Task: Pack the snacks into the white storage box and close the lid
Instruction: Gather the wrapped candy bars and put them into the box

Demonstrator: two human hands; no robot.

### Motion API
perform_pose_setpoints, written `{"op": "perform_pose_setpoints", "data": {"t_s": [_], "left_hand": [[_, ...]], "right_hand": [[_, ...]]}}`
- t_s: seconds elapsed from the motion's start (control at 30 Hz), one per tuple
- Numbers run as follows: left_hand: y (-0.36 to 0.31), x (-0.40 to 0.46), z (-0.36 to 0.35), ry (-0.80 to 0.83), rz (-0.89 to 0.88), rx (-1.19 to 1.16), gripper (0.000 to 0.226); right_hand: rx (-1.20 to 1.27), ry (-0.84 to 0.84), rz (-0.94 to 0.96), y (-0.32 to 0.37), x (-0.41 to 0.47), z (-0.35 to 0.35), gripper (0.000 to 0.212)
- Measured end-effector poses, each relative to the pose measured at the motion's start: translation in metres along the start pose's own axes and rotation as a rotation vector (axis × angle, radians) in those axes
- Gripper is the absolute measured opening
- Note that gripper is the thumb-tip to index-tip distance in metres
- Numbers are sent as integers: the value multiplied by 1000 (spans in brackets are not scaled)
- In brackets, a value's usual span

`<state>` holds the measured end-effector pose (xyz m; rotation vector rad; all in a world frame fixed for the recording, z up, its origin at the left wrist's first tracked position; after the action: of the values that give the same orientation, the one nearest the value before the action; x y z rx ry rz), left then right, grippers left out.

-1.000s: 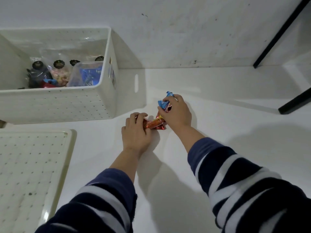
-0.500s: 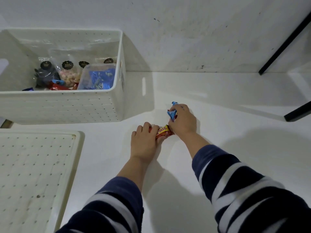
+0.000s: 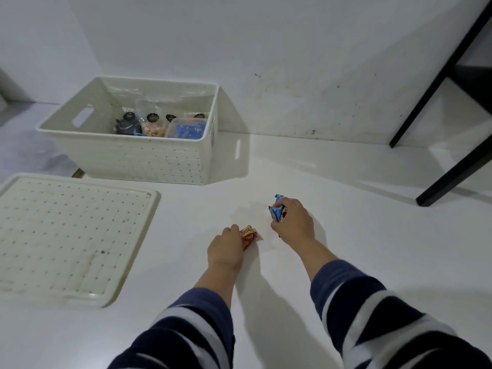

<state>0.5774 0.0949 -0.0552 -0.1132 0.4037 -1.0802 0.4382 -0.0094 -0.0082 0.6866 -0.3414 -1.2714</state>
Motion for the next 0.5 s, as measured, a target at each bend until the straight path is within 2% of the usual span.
{"op": "perform_pose_setpoints", "data": {"t_s": [0.2,0.33,0.5], "left_hand": [[16,-24,61,-150,34,-79,25],[36,-30,140,-322,25,-101,21],[73,-30,228,-470,36,-81,28]], "right_hand": [[-20,62,106,49,-20,22,36],[-52,58,242,116,-22,43,40],[-48,90,374,205,-18,51,40]]}}
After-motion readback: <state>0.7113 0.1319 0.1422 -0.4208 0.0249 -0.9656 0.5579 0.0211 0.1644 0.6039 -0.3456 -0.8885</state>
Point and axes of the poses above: each hand's wrist, its own x-axis towards the middle knuckle, its own z-axis out of the back of the hand, y = z × x, the point moved 8 cm from there along x, towards the middle knuckle, and after that the axes turned 2 degrees about -z, right-handed, at the moved point
